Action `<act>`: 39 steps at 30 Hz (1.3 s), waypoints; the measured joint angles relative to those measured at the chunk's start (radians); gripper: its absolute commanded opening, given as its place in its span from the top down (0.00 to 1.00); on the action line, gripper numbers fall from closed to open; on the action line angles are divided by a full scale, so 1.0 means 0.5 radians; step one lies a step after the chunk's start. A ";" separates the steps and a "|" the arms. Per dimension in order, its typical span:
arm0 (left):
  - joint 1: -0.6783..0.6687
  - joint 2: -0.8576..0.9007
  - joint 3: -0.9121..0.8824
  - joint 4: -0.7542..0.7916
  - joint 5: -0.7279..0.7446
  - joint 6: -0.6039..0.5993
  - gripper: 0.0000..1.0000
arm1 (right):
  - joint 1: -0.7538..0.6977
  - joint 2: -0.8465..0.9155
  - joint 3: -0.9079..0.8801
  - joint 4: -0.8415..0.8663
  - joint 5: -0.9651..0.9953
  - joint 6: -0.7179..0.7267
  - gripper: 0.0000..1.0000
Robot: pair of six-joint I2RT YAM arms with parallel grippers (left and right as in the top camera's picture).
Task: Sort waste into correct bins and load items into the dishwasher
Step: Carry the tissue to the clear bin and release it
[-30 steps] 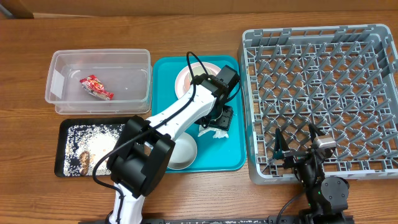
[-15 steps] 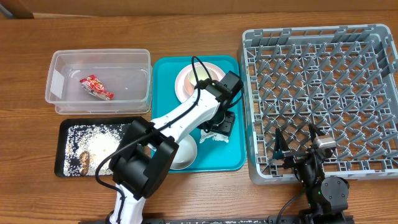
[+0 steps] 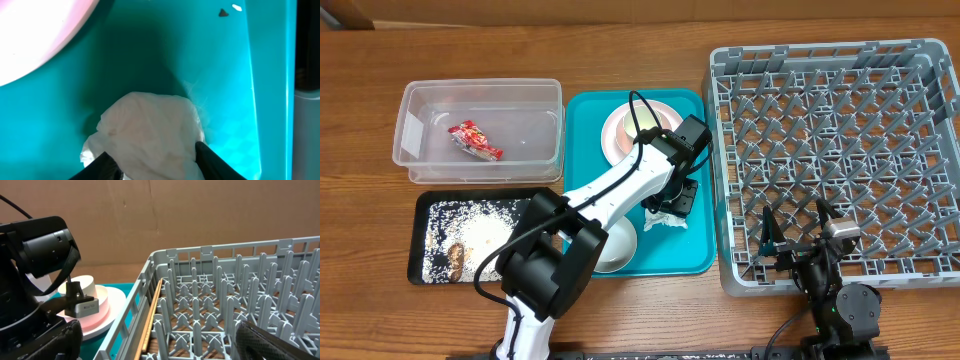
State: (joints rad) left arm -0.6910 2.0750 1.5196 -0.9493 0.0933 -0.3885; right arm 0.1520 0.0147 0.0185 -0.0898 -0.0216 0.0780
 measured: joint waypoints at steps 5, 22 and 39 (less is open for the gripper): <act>-0.003 0.045 -0.001 0.005 0.003 -0.009 0.96 | 0.000 0.000 0.000 0.000 0.000 0.000 0.00; 0.004 -0.079 0.130 -0.070 -0.071 -0.002 0.96 | 0.000 0.000 0.000 0.002 0.000 0.000 0.00; 1.089 -0.596 0.317 -0.220 -0.401 -0.002 0.96 | 0.000 0.000 0.000 0.000 0.000 0.000 0.00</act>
State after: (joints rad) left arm -0.1463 1.7771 1.6783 -1.0595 -0.1074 -0.3897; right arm 0.1520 0.0147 0.0185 -0.0898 -0.0216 0.0780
